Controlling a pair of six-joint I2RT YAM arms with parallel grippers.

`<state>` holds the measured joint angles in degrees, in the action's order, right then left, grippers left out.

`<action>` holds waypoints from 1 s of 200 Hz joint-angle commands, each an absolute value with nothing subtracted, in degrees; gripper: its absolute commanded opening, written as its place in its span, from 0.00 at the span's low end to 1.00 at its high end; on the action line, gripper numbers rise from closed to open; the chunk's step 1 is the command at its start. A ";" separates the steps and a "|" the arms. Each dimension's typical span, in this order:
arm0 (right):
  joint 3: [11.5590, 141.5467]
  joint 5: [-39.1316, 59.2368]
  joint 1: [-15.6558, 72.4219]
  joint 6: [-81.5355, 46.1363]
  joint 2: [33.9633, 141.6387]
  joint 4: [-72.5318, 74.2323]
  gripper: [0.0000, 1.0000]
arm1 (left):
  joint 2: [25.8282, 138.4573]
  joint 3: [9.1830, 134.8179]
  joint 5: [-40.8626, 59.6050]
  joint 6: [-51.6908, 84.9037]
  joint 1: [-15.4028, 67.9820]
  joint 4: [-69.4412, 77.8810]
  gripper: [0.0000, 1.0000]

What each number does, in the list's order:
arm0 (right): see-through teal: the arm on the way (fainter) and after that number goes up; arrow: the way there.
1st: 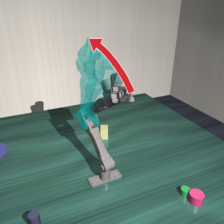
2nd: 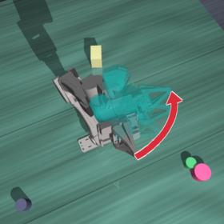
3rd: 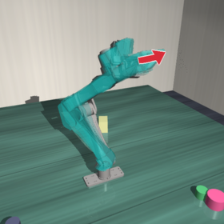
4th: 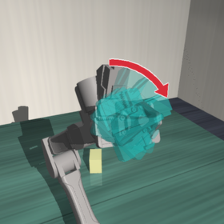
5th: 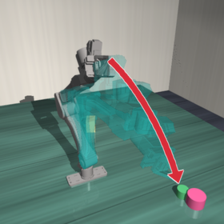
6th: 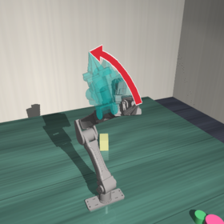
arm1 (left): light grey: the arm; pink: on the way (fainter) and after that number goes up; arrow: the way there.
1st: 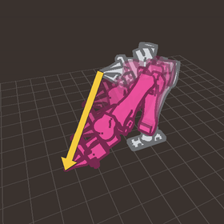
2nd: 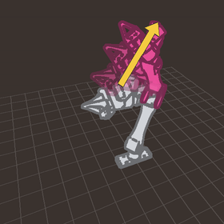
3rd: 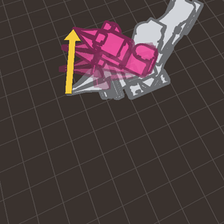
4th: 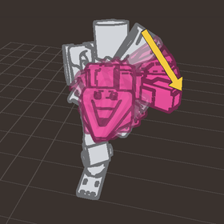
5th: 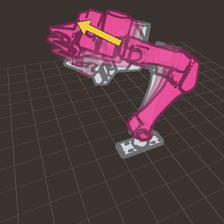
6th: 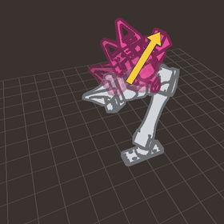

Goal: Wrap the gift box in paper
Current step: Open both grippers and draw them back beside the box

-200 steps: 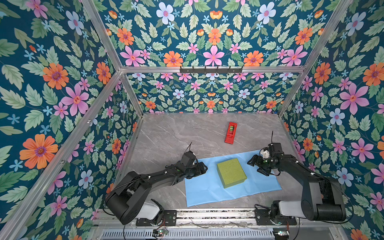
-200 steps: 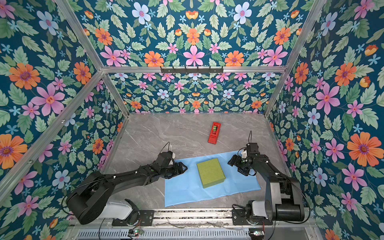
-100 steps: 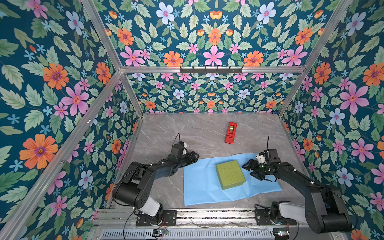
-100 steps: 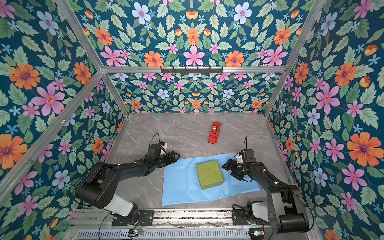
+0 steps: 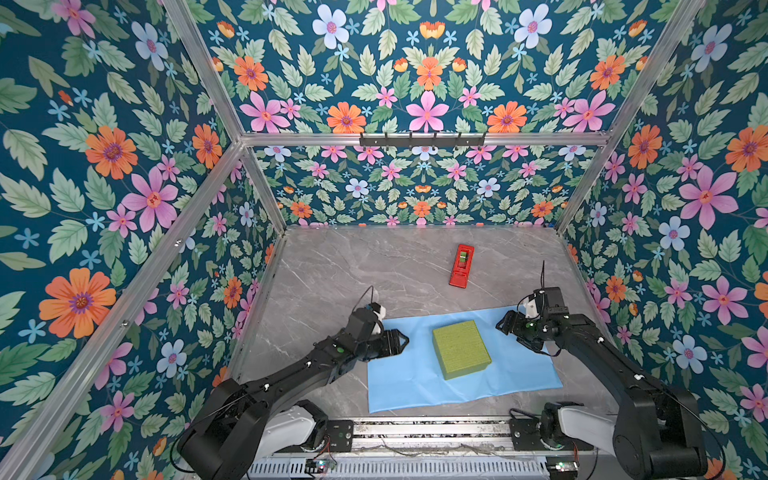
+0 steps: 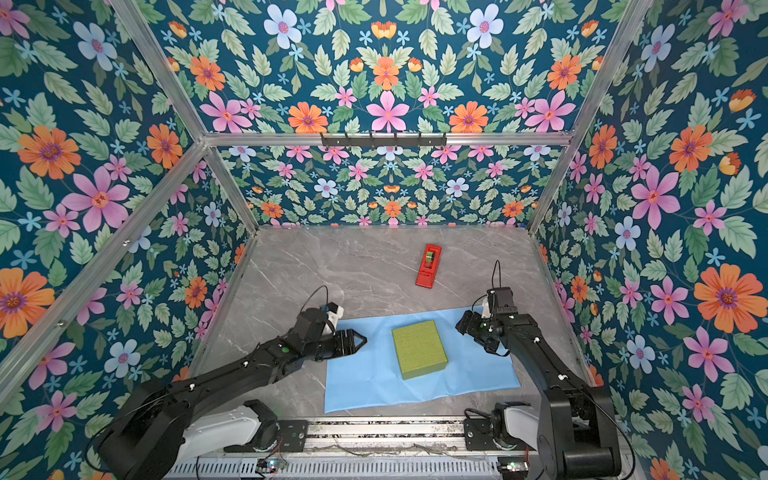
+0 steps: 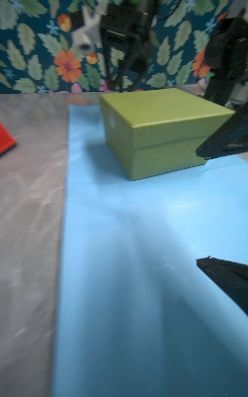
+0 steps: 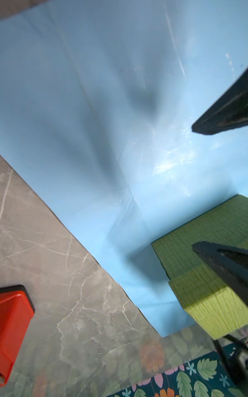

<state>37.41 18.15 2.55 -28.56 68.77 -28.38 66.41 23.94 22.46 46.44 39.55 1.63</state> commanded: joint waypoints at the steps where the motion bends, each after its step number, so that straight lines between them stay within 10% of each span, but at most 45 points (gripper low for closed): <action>1: 38.37 17.33 2.57 -26.26 70.22 -29.44 0.81 | 66.91 22.93 26.46 49.64 40.52 1.54 0.69; 200: 41.53 26.32 3.93 -28.48 77.31 -25.29 0.77 | 83.63 25.35 19.48 32.74 15.61 -1.94 0.49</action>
<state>40.97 23.75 2.90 -28.29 76.42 -25.58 83.85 27.16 27.42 34.35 17.06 9.13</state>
